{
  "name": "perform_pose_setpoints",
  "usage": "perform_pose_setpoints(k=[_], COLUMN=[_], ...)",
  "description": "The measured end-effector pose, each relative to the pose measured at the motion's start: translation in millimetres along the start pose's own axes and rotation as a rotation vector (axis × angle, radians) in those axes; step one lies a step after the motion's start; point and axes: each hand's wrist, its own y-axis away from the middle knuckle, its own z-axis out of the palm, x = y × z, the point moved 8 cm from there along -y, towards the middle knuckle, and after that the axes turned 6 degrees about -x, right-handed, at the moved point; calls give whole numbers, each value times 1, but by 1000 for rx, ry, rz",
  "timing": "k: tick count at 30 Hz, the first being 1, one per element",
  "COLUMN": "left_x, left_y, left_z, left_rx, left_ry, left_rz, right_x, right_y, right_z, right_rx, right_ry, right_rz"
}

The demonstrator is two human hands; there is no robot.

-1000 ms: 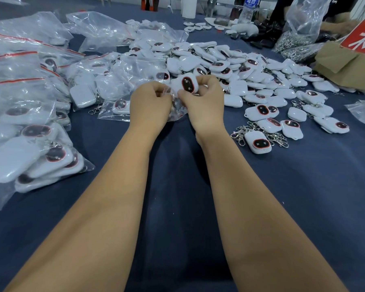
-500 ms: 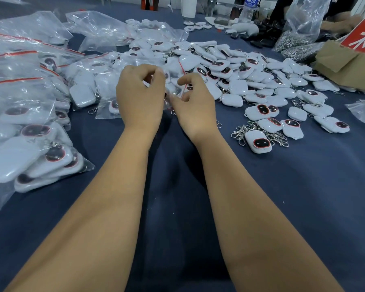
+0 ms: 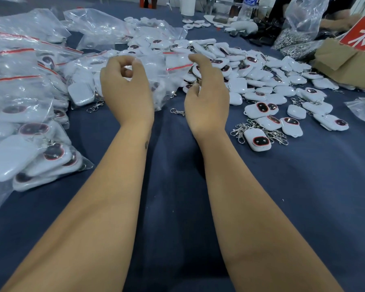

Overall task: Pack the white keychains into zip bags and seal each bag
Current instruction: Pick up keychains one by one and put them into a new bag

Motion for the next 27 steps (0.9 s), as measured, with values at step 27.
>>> perform_pose_setpoints(k=[27], left_x=[-17], left_y=[17], left_z=[49], left_rx=[-480], left_ry=[-690], left_rz=[137], right_x=[46], right_y=[-5], right_z=[-2], right_rx=[-132], right_ry=[305], right_rz=[318])
